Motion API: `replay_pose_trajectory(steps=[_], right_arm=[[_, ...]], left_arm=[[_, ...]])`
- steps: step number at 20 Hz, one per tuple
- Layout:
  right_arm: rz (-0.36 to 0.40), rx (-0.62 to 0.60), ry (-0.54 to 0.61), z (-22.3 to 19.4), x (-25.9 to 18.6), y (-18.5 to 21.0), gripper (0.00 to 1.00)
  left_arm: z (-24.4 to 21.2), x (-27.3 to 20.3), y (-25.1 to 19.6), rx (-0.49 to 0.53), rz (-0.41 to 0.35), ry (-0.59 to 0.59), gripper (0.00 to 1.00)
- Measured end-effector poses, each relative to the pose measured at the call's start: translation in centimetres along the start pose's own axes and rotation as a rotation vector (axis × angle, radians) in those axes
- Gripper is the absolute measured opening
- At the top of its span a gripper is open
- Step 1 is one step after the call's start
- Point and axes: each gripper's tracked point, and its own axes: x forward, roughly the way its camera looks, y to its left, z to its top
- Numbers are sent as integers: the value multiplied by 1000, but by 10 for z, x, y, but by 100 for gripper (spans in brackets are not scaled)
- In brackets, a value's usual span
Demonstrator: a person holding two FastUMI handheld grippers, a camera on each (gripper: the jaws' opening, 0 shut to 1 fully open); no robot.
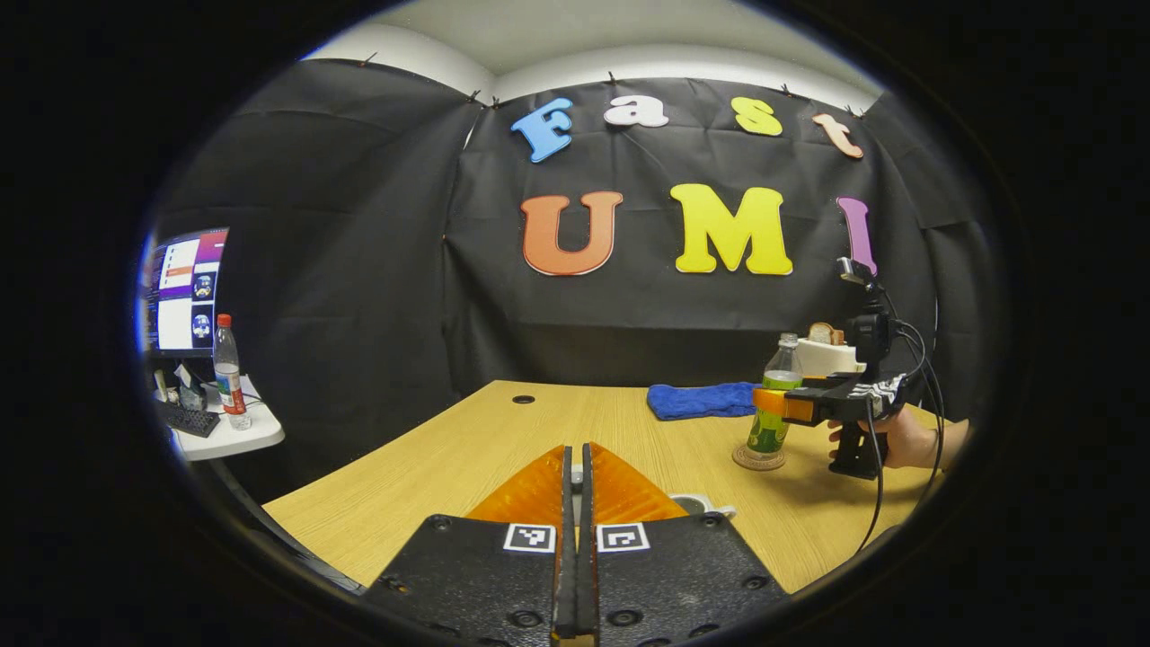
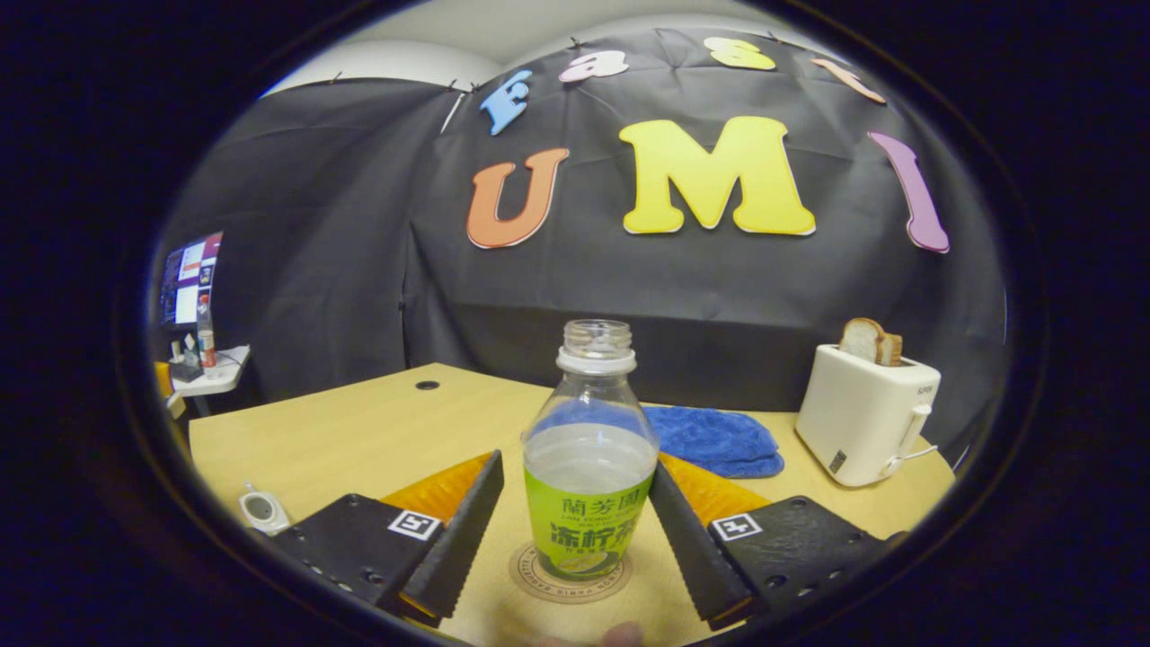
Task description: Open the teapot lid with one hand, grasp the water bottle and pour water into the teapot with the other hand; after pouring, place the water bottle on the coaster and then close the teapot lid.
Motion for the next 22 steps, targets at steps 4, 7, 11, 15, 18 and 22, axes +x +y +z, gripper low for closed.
replay_pose_trajectory(steps=[4, 7, 11, 15, 18, 22], right_arm=[[-16, 13, -24, 11, -21, -10, 95], [-98, 58, -30, 9, -66, -42, 95], [-188, 87, -60, -2, -139, -80, 95], [-258, 100, -68, -21, -198, -100, 95], [-298, 144, -43, -39, -222, -117, 96], [-371, 172, -35, -49, -244, -145, 96]], left_arm=[[0, 6, -23, -21, -43, -8, 3], [-7, 16, -48, -19, -91, 5, 3], [-24, 33, -74, -11, -139, 33, 3], [-37, 44, -87, -20, -145, 59, 3], [-46, 49, -85, -31, -132, 72, 3], [-58, 53, -79, -48, -113, 92, 3]])
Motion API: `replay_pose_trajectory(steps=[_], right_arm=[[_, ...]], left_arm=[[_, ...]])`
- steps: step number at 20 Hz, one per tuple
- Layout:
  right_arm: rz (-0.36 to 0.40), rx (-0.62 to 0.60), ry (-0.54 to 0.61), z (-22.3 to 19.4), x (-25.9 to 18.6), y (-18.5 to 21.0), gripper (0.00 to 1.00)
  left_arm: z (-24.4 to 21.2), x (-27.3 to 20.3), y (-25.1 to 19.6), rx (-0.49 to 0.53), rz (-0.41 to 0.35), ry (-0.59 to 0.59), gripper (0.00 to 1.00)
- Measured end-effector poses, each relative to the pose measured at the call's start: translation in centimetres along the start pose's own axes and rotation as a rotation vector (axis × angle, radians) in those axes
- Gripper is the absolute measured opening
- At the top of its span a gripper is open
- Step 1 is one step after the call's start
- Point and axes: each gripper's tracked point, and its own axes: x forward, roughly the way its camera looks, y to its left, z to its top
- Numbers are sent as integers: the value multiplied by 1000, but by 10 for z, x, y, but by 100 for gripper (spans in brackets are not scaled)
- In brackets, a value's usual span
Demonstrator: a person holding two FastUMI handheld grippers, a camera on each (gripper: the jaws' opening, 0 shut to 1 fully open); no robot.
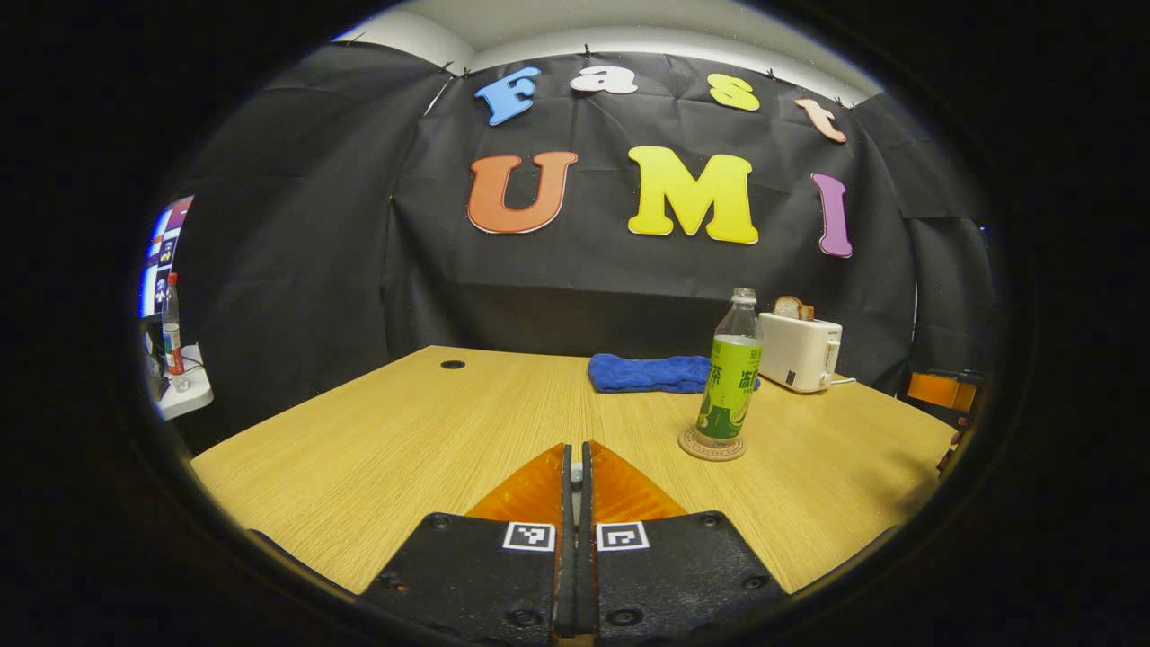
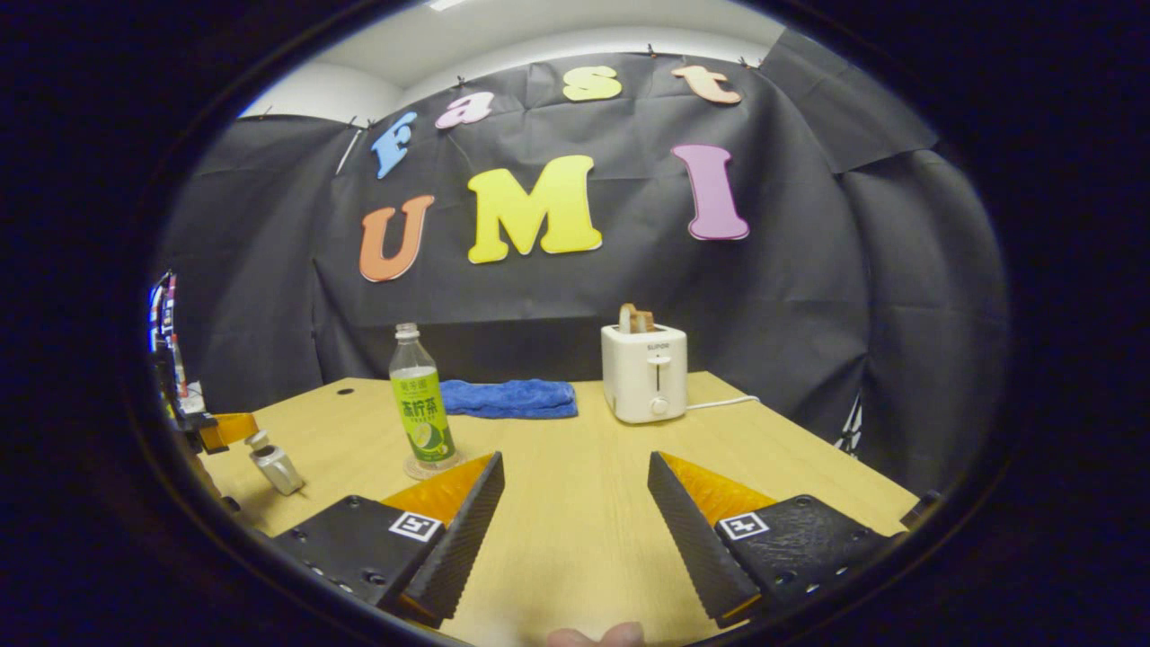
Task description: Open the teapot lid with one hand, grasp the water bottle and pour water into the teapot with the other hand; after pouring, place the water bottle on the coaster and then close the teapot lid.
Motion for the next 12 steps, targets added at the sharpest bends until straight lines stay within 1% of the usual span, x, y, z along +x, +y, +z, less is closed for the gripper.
replay_pose_trajectory(steps=[2, 4, 8, 9, 11, 12], right_arm=[[-21, 20, 0, 1, -2, -9, 96], [-28, 23, 1, 0, -2, -10, 96], [-15, -8, 0, 1, -5, -2, 96], [-11, -13, -1, 0, -5, 0, 93], [-1, -11, 0, 2, -5, 4, 93], [1, -12, -2, 2, -5, 5, 96]], left_arm=[[-3, 0, -2, -17, -6, 5, 3], [-6, 3, -4, -11, -7, 9, 3], [-8, 2, -6, 15, -5, 4, 3], [-8, 1, -6, 15, -1, 4, 3], [-8, 1, -4, 15, 5, 6, 3], [-8, 1, -4, 19, 9, 6, 3]])
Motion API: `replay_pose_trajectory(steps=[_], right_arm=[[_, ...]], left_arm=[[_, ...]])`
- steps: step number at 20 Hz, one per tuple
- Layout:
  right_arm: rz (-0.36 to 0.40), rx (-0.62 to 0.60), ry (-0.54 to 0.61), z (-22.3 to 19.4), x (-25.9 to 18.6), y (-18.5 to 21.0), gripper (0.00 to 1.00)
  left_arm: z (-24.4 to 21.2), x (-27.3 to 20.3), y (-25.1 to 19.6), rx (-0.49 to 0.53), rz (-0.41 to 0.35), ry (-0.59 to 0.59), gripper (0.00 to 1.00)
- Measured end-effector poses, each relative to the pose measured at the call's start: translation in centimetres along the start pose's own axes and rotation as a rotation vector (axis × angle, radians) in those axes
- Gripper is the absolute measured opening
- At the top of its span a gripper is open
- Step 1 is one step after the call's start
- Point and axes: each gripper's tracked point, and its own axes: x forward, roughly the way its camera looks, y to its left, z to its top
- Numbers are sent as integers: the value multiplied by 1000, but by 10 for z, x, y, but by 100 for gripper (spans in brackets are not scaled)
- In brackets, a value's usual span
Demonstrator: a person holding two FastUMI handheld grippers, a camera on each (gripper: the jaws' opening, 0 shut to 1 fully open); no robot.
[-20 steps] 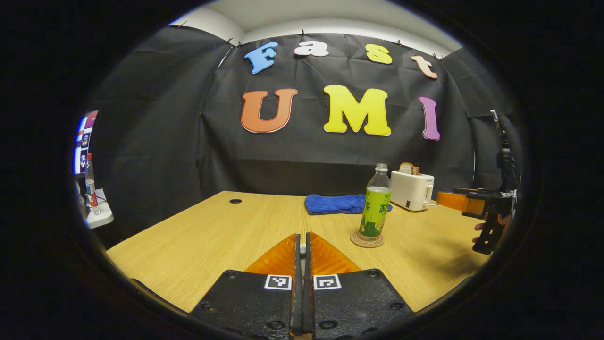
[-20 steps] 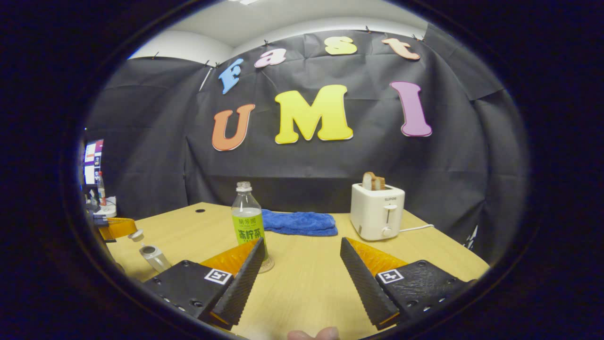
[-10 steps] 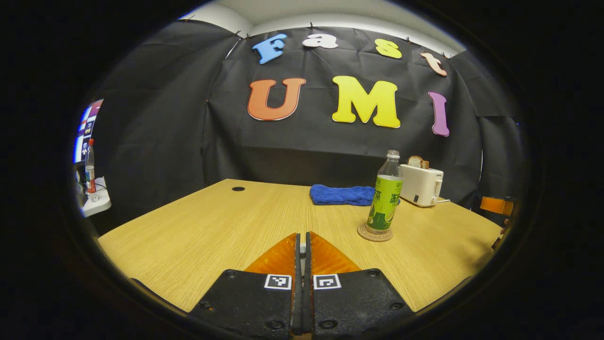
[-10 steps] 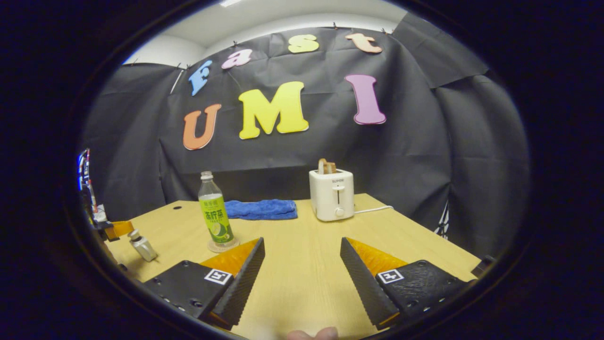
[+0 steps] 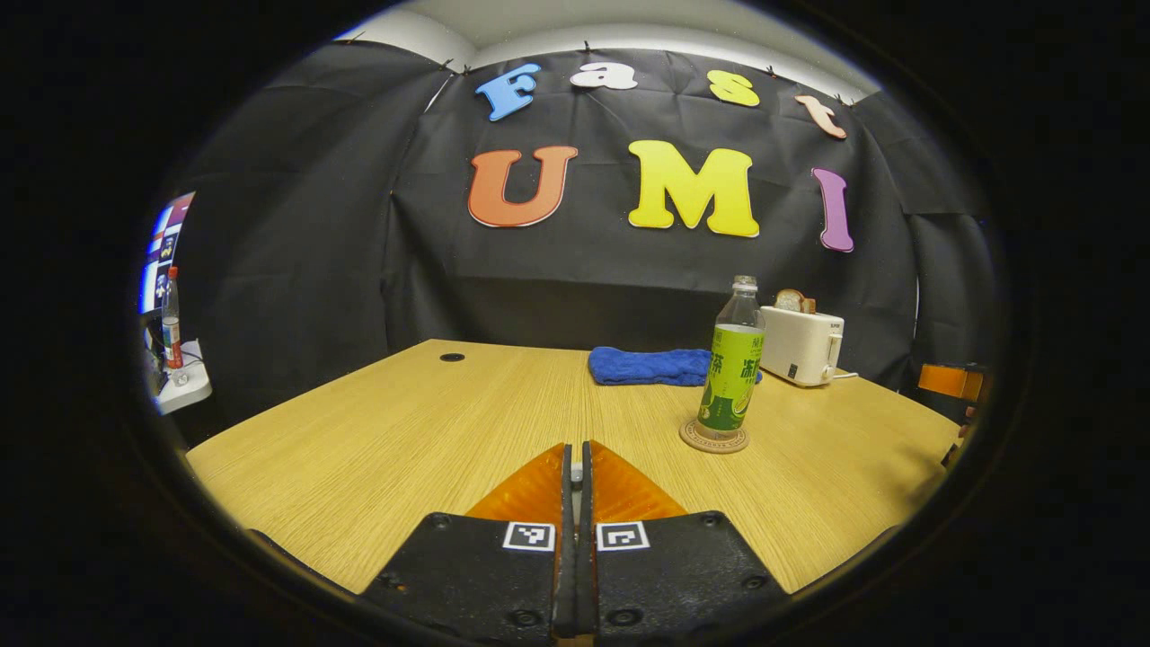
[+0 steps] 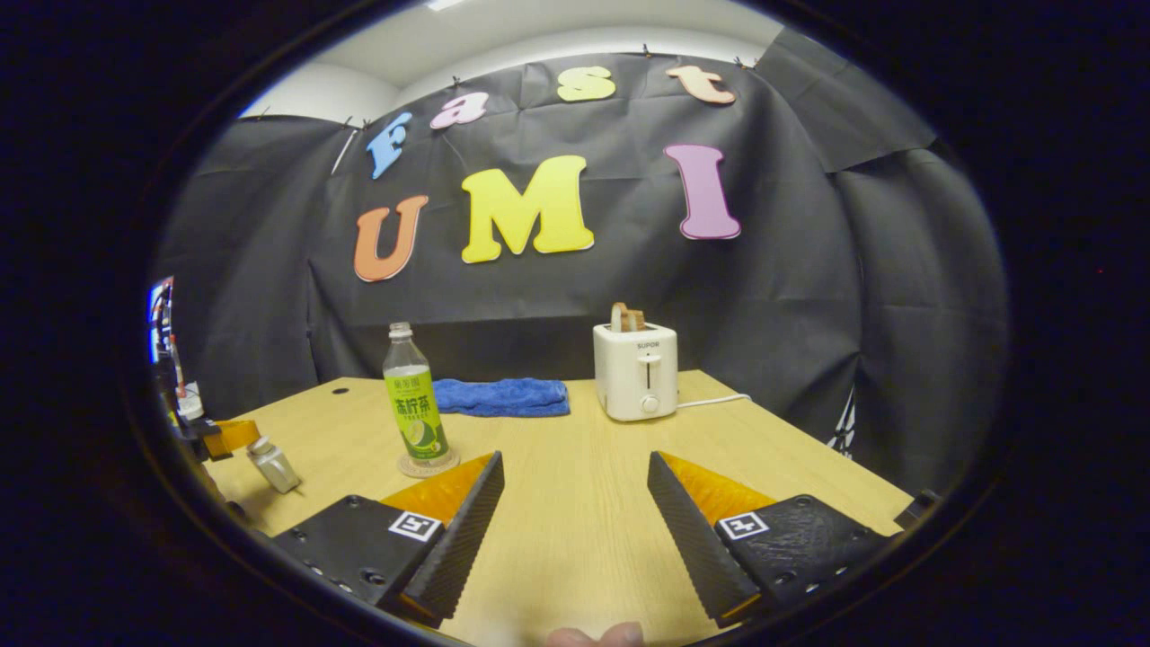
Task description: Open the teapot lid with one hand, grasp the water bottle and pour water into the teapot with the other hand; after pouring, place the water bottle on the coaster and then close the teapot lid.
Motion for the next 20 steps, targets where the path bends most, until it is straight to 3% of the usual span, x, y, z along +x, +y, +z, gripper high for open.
replay_pose_trajectory(steps=[6, 8, 9, 11, 12, 13, 14, 20], right_arm=[[6, 7, 1, 0, -2, -1, 96], [8, 8, -3, 0, -3, 1, 96], [6, 7, -11, 1, -4, 1, 96], [5, 0, -26, 4, -8, 4, 93], [4, -9, -43, 8, -10, 6, 96], [4, -25, -63, 14, -13, 8, 96], [5, -39, -90, 22, -17, 14, 96], [18, -74, -192, 55, -46, 42, 96]], left_arm=[[-7, 3, -1, 32, 32, 19, 4], [-7, 3, -2, 28, 43, 19, 8], [-4, -3, 1, 39, 66, 18, 21], [8, -7, 6, 74, 113, -9, 76], [21, -15, 4, 84, 124, -40, 78], [34, -24, 0, 88, 128, -67, 94], [46, -30, -6, 91, 125, -90, 100], [121, -80, -48, 103, 103, -271, 100]])
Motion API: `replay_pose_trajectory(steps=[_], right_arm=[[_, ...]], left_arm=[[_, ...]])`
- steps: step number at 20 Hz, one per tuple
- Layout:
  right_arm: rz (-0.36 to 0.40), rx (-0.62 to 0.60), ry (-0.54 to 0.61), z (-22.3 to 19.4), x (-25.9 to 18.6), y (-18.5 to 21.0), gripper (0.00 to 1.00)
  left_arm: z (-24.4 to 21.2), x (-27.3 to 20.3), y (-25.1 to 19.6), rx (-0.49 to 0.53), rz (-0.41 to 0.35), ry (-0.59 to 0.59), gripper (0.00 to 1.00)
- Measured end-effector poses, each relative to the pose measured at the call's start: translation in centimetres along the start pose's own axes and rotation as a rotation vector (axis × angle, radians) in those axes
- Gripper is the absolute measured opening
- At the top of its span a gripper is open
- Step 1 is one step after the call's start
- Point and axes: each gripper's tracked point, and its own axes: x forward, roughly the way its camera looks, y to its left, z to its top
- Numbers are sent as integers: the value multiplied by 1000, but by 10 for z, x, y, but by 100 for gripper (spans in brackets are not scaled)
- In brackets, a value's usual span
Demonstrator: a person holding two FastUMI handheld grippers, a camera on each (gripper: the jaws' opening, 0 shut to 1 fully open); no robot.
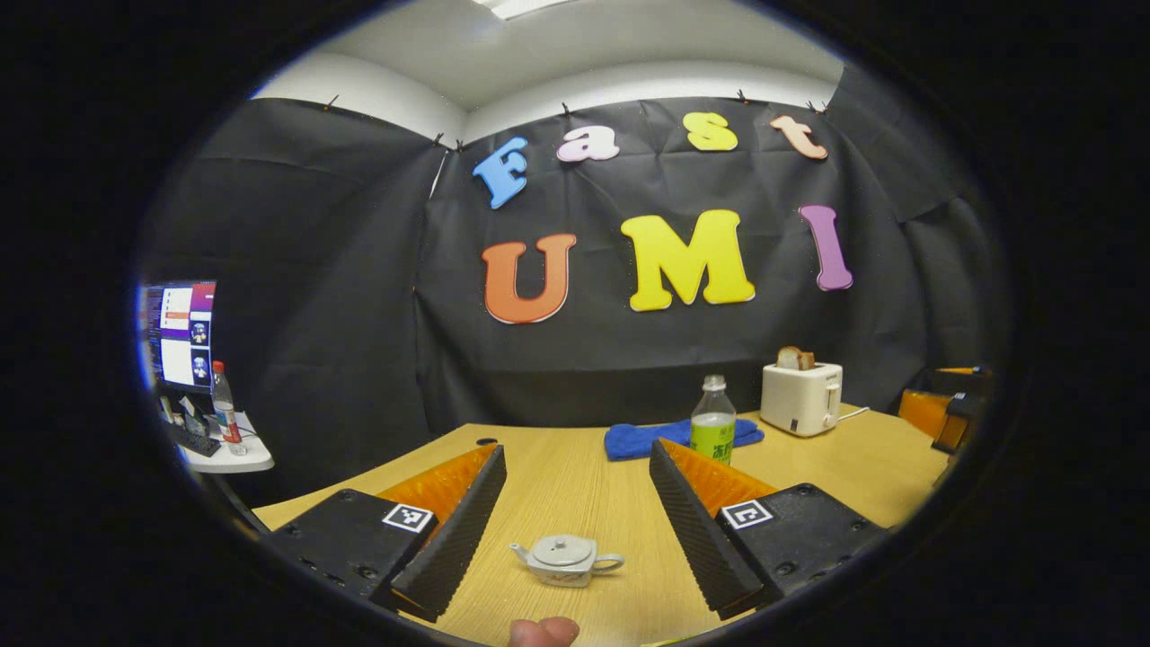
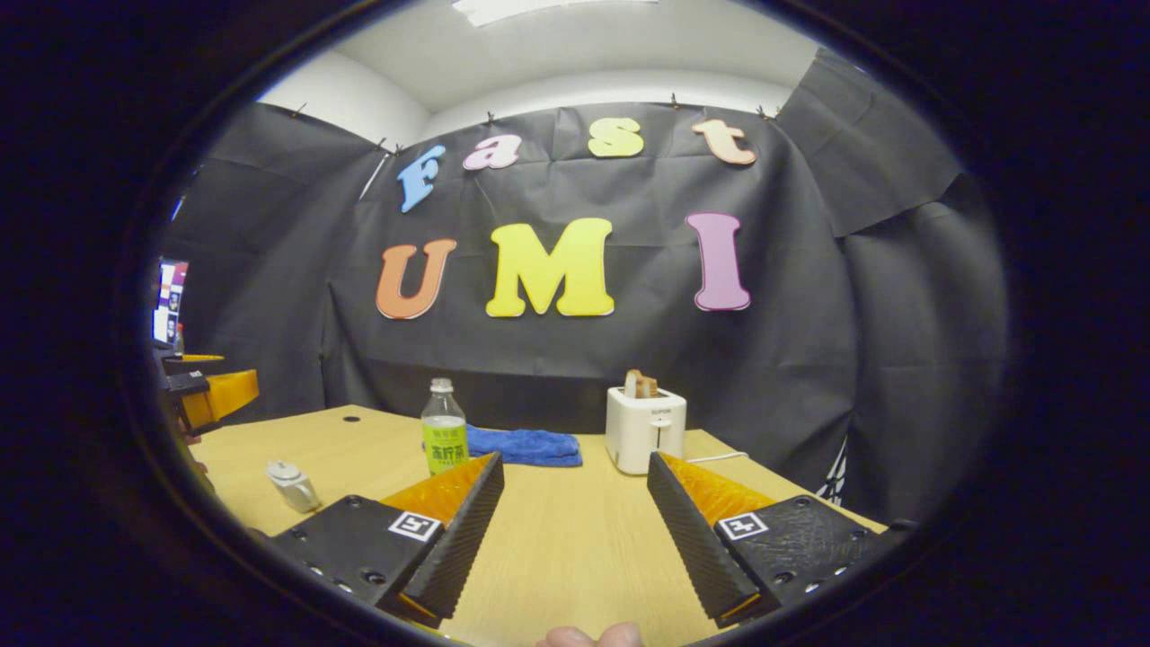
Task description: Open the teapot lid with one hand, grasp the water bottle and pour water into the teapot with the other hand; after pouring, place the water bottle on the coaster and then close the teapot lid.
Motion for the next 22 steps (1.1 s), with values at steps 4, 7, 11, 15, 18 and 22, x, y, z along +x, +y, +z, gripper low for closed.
replay_pose_trajectory(steps=[4, 7, 11, 15, 18, 22], right_arm=[[-5, -15, -32, 10, -22, 6, 95], [-21, -34, -43, 12, -33, 3, 95], [-29, -53, -53, 15, -37, 2, 95], [-39, -53, -56, 17, -38, 2, 95], [-47, -48, -54, 18, -38, 2, 95], [-52, -53, -58, 20, -38, 5, 95]], left_arm=[[13, -25, -20, -16, -6, -42, 100], [8, -35, -30, -20, -21, -36, 100], [1, -38, -36, -41, -29, -16, 100], [2, -37, -35, -42, -33, -15, 100], [-1, -37, -34, -39, -38, -9, 100], [-5, -37, -34, -40, -34, 4, 100]])
